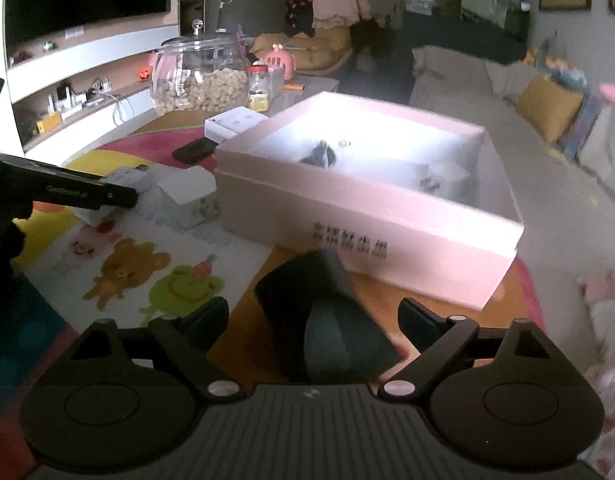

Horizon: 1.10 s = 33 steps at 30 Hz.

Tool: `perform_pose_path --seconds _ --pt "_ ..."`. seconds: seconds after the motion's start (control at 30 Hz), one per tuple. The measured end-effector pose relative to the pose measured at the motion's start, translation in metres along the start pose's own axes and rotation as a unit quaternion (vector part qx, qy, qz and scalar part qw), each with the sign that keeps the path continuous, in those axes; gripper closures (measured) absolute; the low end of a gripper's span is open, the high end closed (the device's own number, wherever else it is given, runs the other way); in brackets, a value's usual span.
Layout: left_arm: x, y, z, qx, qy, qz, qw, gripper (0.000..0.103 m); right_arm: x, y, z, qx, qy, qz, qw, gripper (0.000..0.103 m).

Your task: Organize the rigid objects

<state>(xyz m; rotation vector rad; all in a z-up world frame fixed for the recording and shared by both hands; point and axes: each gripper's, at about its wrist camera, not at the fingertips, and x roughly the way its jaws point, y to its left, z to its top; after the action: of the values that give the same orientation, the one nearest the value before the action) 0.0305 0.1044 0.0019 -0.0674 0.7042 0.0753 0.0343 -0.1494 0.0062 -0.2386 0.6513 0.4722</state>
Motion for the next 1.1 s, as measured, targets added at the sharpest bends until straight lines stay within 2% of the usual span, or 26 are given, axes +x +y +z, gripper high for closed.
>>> perform_pose_path --seconds 0.1,0.17,0.3,0.37,0.47,0.57,0.67,0.77,0.83,0.9,0.93,1.0,1.03,1.1 --pt "-0.001 -0.002 -0.003 0.017 -0.007 0.005 0.9998 0.047 0.005 0.001 0.005 -0.012 0.005 0.011 1.000 0.022" --pt "-0.001 -0.006 -0.003 0.030 -0.014 0.009 0.9994 0.050 0.009 0.000 0.008 -0.012 0.017 0.016 1.000 0.036" --pt "-0.003 -0.011 -0.005 0.041 -0.026 0.008 0.9988 0.050 0.004 -0.004 0.008 0.009 0.025 0.022 0.999 0.045" --pt "-0.008 -0.012 -0.006 0.037 -0.023 -0.009 0.9990 0.050 -0.007 -0.004 0.006 0.012 0.020 0.024 0.999 0.050" --pt "-0.030 -0.020 -0.010 0.041 -0.036 -0.044 0.9975 0.050 -0.032 -0.003 0.002 0.017 0.006 0.019 1.000 0.052" --pt "-0.065 -0.034 -0.017 0.066 -0.060 -0.073 0.9933 0.050 -0.062 -0.007 -0.001 0.030 -0.016 0.013 0.999 0.055" --pt "-0.092 -0.046 -0.013 0.069 -0.077 -0.128 0.9863 0.050 -0.087 -0.016 0.002 0.051 -0.044 0.007 0.998 0.055" --pt "-0.109 -0.060 0.007 0.069 -0.121 -0.154 0.9781 0.050 -0.100 -0.024 0.011 0.069 -0.065 0.002 0.996 0.055" --pt "-0.113 -0.071 0.029 0.070 -0.152 -0.177 0.9699 0.050 -0.115 -0.036 0.032 0.082 -0.105 -0.004 0.991 0.055" --pt "-0.109 -0.084 0.054 0.072 -0.171 -0.197 0.9626 0.050 -0.116 -0.040 0.040 0.084 -0.117 -0.008 0.990 0.055" --pt "-0.104 -0.091 0.067 0.076 -0.184 -0.205 0.9583 0.050 -0.113 -0.047 0.055 0.084 -0.135 -0.029 0.987 0.055" --pt "-0.091 -0.108 0.090 0.091 -0.219 -0.214 0.9477 0.050 -0.103 -0.055 0.071 0.085 -0.146 -0.046 0.985 0.055" --pt "-0.081 -0.116 0.103 0.097 -0.226 -0.211 0.9460 0.050 -0.097 -0.060 0.077 0.087 -0.147 -0.050 0.984 0.055" --pt "-0.055 -0.135 0.124 0.109 -0.198 -0.184 0.9567 0.050 -0.084 -0.069 0.084 0.096 -0.144 -0.069 0.983 0.048"
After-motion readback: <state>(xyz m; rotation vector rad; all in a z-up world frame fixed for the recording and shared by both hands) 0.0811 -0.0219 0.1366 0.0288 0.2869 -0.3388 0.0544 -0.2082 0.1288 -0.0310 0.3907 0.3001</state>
